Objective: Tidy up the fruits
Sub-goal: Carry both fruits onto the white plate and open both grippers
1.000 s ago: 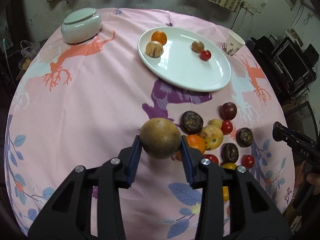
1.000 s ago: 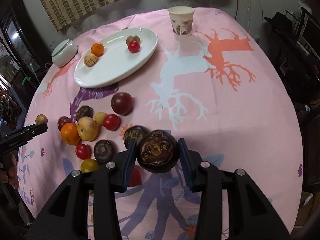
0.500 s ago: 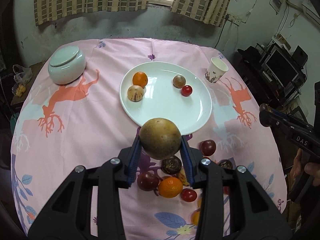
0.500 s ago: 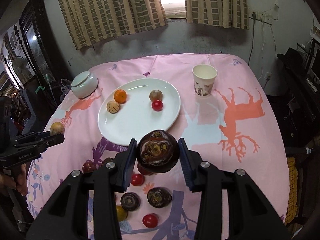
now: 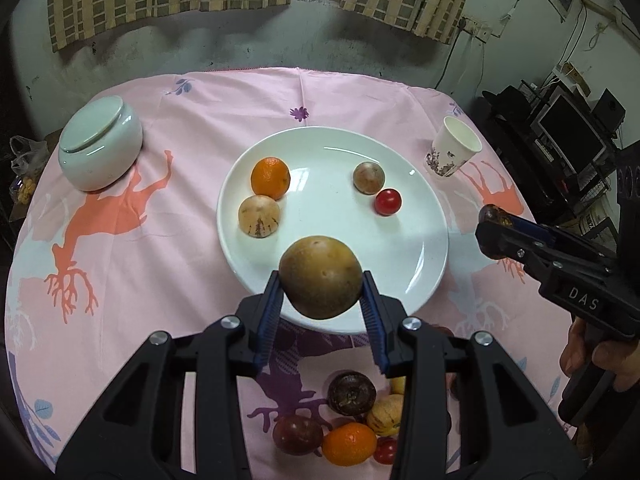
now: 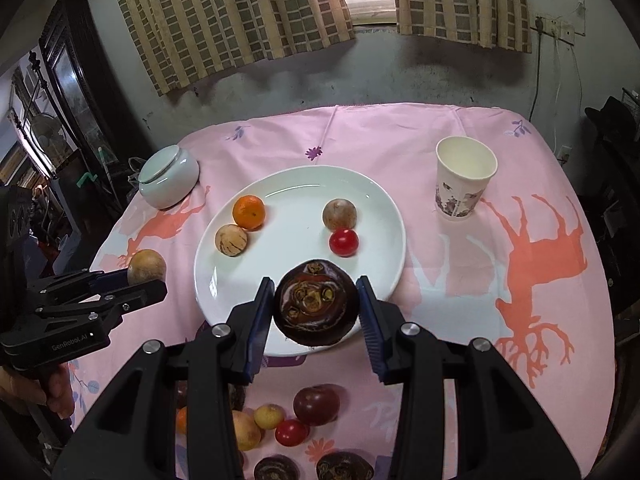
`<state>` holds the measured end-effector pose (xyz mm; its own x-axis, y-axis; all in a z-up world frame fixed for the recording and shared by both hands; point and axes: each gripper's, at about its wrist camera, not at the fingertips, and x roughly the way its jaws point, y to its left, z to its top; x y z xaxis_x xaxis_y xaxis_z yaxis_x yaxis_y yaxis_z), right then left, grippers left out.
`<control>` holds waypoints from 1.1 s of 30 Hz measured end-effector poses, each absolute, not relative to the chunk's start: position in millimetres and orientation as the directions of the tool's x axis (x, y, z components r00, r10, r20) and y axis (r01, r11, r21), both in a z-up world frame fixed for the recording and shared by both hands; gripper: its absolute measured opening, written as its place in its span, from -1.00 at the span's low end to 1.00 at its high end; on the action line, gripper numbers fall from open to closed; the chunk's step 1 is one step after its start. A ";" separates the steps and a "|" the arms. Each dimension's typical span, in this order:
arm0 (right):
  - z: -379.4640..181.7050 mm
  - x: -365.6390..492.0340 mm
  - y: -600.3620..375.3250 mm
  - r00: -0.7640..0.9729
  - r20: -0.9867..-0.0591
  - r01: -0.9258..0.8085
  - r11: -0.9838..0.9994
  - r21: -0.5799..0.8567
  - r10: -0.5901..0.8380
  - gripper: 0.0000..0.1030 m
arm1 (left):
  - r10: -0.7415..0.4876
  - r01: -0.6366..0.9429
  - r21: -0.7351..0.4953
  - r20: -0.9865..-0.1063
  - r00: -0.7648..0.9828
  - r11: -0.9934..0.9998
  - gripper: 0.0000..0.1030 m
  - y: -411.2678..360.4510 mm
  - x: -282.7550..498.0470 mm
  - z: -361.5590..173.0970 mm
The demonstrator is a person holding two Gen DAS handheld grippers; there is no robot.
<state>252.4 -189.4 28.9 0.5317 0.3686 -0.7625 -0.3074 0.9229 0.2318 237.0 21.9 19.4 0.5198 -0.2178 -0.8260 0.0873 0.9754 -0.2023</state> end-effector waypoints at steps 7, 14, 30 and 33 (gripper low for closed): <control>-1.8 283.5 -179.8 0.498 -0.784 -0.309 0.920 0.239 0.371 -0.18 | -0.217 0.072 -0.208 -0.850 0.481 0.975 -0.23 21.2 269.2 -13.4; -27.5 303.1 -178.1 0.477 -0.797 -0.299 0.921 0.249 0.371 -0.18 | -0.223 0.087 -0.206 -0.861 0.457 0.975 -0.24 12.5 295.7 -35.7; -24.5 373.1 -138.2 0.481 -0.727 -0.376 0.865 0.334 0.490 -0.18 | -0.213 0.104 -0.187 -0.866 0.452 0.977 -0.23 -3.6 352.7 -58.4; -31.4 386.6 -128.1 0.472 -0.737 -0.388 0.865 0.318 0.483 -0.17 | -0.211 0.104 -0.184 -0.870 0.445 0.977 -0.23 -5.0 357.1 -63.6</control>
<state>386.6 -128.1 -31.4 0.4722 0.4833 -0.7372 -0.3883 0.8648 0.3183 357.1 -5.0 -63.6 0.4450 -0.2109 -0.8703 0.1036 0.9775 -0.1839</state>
